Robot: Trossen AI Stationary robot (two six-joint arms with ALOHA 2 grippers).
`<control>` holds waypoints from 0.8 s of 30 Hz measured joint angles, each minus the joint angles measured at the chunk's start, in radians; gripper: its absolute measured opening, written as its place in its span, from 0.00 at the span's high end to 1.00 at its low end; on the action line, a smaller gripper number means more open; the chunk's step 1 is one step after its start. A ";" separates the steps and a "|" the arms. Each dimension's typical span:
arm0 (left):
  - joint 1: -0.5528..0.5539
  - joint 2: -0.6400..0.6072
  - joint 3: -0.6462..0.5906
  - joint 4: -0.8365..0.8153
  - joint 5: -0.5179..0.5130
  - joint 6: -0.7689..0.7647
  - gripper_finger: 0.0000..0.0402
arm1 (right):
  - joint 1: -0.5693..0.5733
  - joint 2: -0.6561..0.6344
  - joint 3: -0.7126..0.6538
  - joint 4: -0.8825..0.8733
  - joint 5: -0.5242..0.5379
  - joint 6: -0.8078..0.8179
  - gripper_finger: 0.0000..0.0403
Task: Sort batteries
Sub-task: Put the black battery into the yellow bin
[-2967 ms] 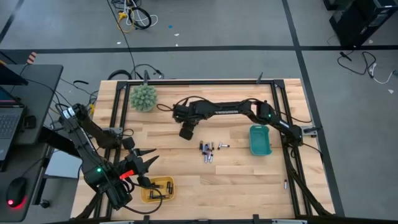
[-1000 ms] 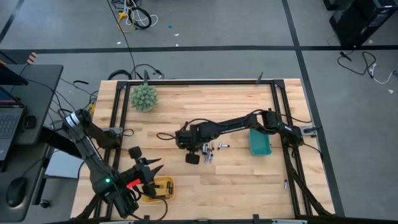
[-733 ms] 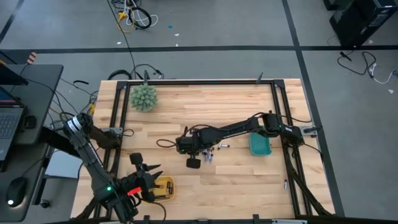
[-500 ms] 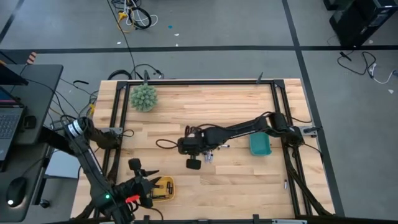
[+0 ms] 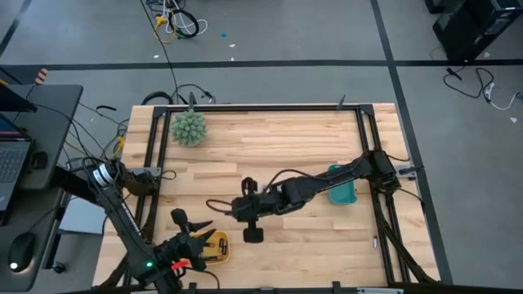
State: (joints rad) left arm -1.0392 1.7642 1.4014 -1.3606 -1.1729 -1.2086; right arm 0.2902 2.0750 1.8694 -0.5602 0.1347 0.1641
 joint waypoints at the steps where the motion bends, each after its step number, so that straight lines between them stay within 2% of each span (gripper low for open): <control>1: -0.014 -0.004 0.000 -0.009 0.005 -0.003 0.71 | 0.004 0.007 0.000 0.026 -0.010 0.001 0.99; 4: -0.069 -0.033 0.022 -0.076 0.046 -0.062 0.71 | 0.018 0.020 -0.011 0.096 -0.028 0.014 0.99; 7: -0.126 -0.064 0.049 -0.141 0.053 -0.160 0.71 | 0.030 0.037 -0.050 0.274 -0.061 0.024 0.99; 10: -0.164 -0.075 0.061 -0.167 0.017 -0.198 0.71 | 0.038 0.068 -0.089 0.478 -0.143 0.067 0.99; 13: -0.179 -0.086 0.067 -0.195 -0.022 -0.212 0.71 | 0.048 0.116 -0.107 0.592 -0.191 0.087 0.99; 17: -0.178 -0.088 0.066 -0.210 -0.067 -0.221 0.71 | 0.058 0.180 -0.109 0.626 -0.162 0.120 0.99; 20: -0.172 -0.089 0.066 -0.209 -0.091 -0.220 0.71 | 0.058 0.209 -0.109 0.613 -0.120 0.130 0.92; 24: -0.160 -0.089 0.066 -0.210 -0.105 -0.218 0.71 | 0.050 0.226 -0.109 0.618 -0.113 0.160 0.82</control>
State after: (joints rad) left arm -1.1991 1.6752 1.4673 -1.5711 -1.2777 -1.4270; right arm 0.3404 2.3010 1.7599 0.0577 0.0219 0.3240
